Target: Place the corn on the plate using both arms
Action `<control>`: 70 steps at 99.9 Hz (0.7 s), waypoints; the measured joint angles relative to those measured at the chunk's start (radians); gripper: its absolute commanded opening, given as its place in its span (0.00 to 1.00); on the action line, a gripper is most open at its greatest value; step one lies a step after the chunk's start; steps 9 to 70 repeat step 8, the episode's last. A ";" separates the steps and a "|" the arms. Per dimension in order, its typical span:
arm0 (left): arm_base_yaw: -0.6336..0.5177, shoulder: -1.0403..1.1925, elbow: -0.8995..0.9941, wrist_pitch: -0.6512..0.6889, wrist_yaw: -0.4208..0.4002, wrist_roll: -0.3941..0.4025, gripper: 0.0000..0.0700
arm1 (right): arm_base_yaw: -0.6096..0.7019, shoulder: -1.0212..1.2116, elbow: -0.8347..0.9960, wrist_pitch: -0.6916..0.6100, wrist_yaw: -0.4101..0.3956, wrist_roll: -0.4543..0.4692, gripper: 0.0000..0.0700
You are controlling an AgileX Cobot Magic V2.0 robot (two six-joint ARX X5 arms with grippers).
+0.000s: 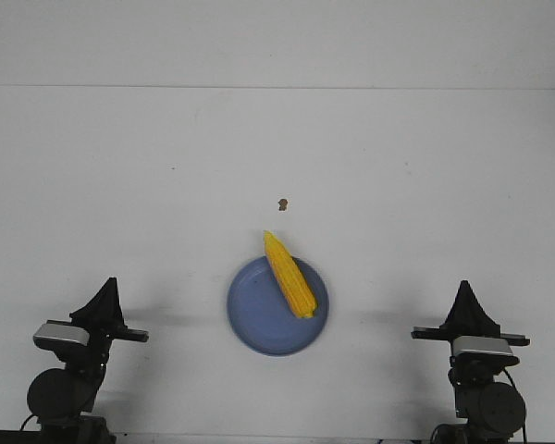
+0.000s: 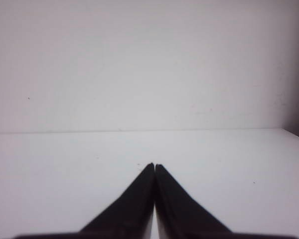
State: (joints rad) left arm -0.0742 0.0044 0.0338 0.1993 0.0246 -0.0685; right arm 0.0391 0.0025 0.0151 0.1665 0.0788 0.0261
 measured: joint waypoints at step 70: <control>0.000 0.000 0.000 0.000 0.000 0.000 0.02 | 0.000 0.000 0.000 0.000 0.000 0.000 0.01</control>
